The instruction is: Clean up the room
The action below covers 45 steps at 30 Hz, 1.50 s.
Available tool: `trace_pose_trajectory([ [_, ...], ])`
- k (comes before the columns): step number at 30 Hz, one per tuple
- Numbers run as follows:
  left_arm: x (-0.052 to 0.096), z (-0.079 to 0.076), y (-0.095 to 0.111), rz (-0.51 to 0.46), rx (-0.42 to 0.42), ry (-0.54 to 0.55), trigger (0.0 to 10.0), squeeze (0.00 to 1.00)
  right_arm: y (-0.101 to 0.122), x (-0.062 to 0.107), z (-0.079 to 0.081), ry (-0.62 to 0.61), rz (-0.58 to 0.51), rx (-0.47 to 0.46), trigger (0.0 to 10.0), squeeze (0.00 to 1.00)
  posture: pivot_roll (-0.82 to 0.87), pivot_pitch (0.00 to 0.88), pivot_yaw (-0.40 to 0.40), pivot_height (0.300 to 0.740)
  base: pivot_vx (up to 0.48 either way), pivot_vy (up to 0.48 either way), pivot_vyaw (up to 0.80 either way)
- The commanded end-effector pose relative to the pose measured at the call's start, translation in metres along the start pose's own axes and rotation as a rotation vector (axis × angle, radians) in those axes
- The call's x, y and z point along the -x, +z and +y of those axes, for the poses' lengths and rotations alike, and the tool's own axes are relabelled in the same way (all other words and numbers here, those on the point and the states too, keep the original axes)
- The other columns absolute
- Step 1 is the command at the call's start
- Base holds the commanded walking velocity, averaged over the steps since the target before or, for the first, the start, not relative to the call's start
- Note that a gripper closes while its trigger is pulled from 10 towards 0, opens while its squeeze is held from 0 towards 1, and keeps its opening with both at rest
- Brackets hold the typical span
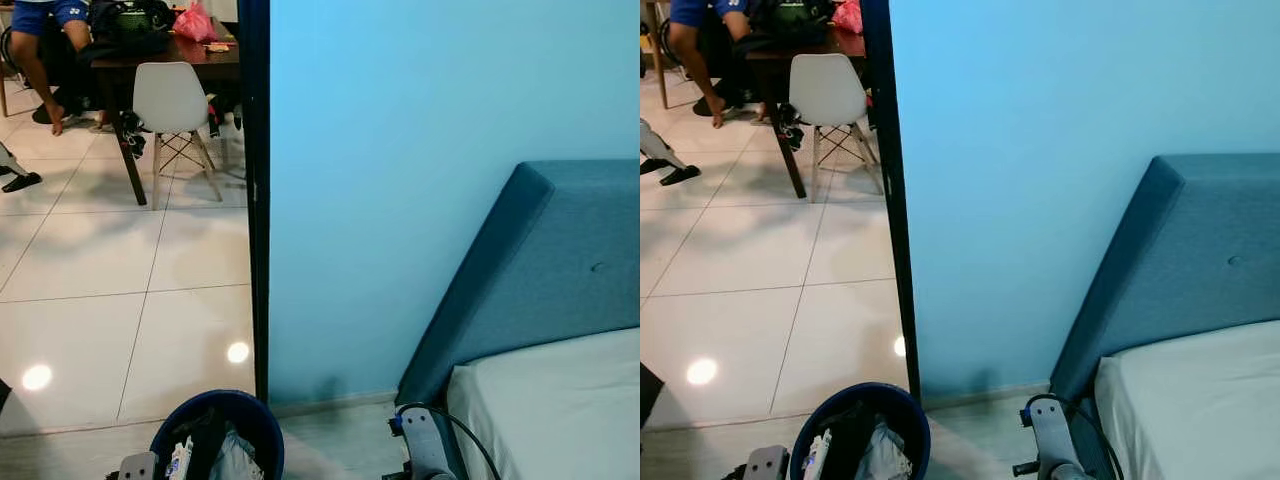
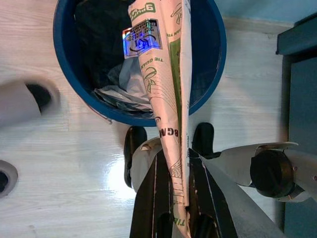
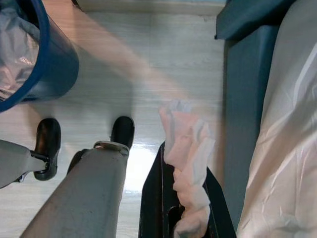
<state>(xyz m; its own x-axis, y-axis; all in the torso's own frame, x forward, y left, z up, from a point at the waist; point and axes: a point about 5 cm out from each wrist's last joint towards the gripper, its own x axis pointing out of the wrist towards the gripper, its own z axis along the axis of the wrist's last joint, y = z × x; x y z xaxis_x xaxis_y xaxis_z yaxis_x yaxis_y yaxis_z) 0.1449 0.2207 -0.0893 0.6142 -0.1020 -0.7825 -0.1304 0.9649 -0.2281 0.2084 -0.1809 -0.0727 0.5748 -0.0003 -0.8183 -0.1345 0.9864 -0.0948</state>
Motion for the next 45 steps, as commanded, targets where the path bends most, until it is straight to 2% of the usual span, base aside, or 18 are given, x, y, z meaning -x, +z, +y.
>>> trace_pose_trajectory([
  [1, -0.008, -0.008, 0.02, -0.034, -0.017, -0.004, 10.0, 0.0, -0.006, 0.001, -0.001, -0.006, 0.019, -0.01, 10.0, 0.0, -0.03, 0.069, -0.072, 0.74, 0.0, 0.0, 0.0],
  [2, -0.008, -0.008, 0.02, -0.034, -0.017, -0.004, 10.0, 0.0, -0.006, 0.001, -0.001, -0.006, 0.019, -0.01, 10.0, 0.0, -0.03, 0.069, -0.072, 0.74, 0.0, 0.0, 0.0],
  [3, -0.016, -0.018, 0.047, -0.103, -0.038, -0.005, 10.0, 0.07, -0.007, 0.001, -0.002, -0.008, 0.019, -0.01, 10.0, 0.0, -0.04, 0.07, -0.073, 0.74, 0.0, 0.0, 0.0],
  [4, -0.022, -0.028, 0.084, -0.206, -0.05, -0.006, 10.0, 0.49, -0.008, 0.001, -0.003, -0.011, 0.02, -0.01, 10.0, 0.0, -0.04, 0.072, -0.075, 0.74, 0.0, 0.0, 0.0],
  [5, -0.022, -0.028, 0.084, -0.206, -0.05, -0.006, 10.0, 0.49, -0.008, 0.001, -0.003, -0.011, 0.02, -0.01, 10.0, 0.0, -0.04, 0.072, -0.075, 0.74, 0.0, 0.0, 0.0],
  [6, -0.022, -0.029, 0.093, -0.239, -0.059, 0.004, 10.0, 1.0, -0.008, 0.001, -0.004, -0.011, 0.02, -0.01, 10.0, 0.0, -0.04, 0.072, -0.075, 0.74, 0.0, 0.0, 0.0],
  [10, -0.022, -0.033, 0.113, -0.299, -0.028, 0.002, 10.0, 1.0, -0.01, 0.002, -0.005, -0.013, 0.022, -0.008, 10.0, 0.0, -0.05, 0.074, -0.077, 0.74, 0.0, 0.0, 0.0],
  [16, -0.023, -0.035, 0.119, -0.297, -0.002, -0.011, 10.0, 1.0, -0.011, 0.002, -0.007, -0.015, 0.025, -0.006, 10.0, 0.0, -0.05, 0.075, -0.079, 0.74, 0.0, 0.0, 0.0],
  [26, -0.022, -0.025, 0.092, -0.191, -0.033, 0.024, 10.0, 1.0, -0.01, 0.002, -0.008, -0.016, 0.026, -0.003, 10.0, 0.0, -0.05, 0.081, -0.08, 0.74, 0.0, 0.0, 0.0],
  [31, -0.017, -0.01, 0.06, -0.103, -0.023, 0.095, 10.0, 1.0, -0.008, 0.002, -0.008, -0.01, 0.022, 0.006, 10.0, 0.0, -0.03, 0.082, -0.086, 0.74, 0.0, 0.0, 0.0],
  [32, -0.014, -0.004, 0.05, -0.07, -0.029, 0.129, 10.0, 0.49, -0.004, 0.001, -0.008, -0.006, 0.008, 0.011, 10.0, 0.0, -0.03, 0.081, -0.087, 0.74, 0.0, 0.0, 0.0],
  [33, -0.014, -0.004, 0.05, -0.07, -0.029, 0.129, 10.0, 0.49, -0.004, 0.001, -0.008, -0.006, 0.008, 0.011, 10.0, 0.0, -0.03, 0.081, -0.087, 0.74, 0.0, 0.0, 0.0],
  [34, -0.012, 0.0, 0.039, -0.033, -0.04, 0.163, 10.0, 0.0, 0.006, 0.0, -0.007, 0.003, -0.025, 0.021, 10.0, 0.0, -0.02, 0.083, -0.086, 0.74, 0.0, 0.0, 0.0],
  [36, -0.012, 0.0, 0.039, -0.033, -0.04, 0.163, 10.0, 0.0, 0.006, 0.0, -0.007, 0.003, -0.025, 0.021, 10.0, 0.0, -0.02, 0.083, -0.086, 0.74, 0.0, 0.0, 0.0],
  [38, -0.007, 0.006, 0.017, 0.046, -0.09, 0.239, 10.0, 0.0, 0.04, -0.002, 0.005, 0.106, -0.133, 0.042, 10.0, 0.0, -0.01, 0.084, -0.088, 0.74, 0.0, 0.0, 0.0],
  [42, -0.003, 0.009, 0.006, 0.081, -0.108, 0.277, 10.0, 0.0, 0.065, -0.001, 0.022, 0.231, -0.202, 0.079, 10.0, 0.0, -0.01, 0.085, -0.092, 0.74, 0.0, 0.0, 0.0],
  [44, -0.002, 0.011, 0.001, 0.091, -0.102, 0.29, 10.0, 0.0, 0.074, -0.001, 0.031, 0.278, -0.219, 0.129, 10.0, 0.0, 0.01, 0.085, -0.096, 0.74, 0.0, 0.0, 0.79],
  [45, 0.001, 0.013, -0.006, 0.103, -0.078, 0.308, 10.0, 0.0, 0.086, 0.001, 0.046, 0.358, -0.23, 0.192, 10.0, 0.0, 0.04, 0.088, -0.105, 0.74, 0.0, 0.0, 0.79],
])
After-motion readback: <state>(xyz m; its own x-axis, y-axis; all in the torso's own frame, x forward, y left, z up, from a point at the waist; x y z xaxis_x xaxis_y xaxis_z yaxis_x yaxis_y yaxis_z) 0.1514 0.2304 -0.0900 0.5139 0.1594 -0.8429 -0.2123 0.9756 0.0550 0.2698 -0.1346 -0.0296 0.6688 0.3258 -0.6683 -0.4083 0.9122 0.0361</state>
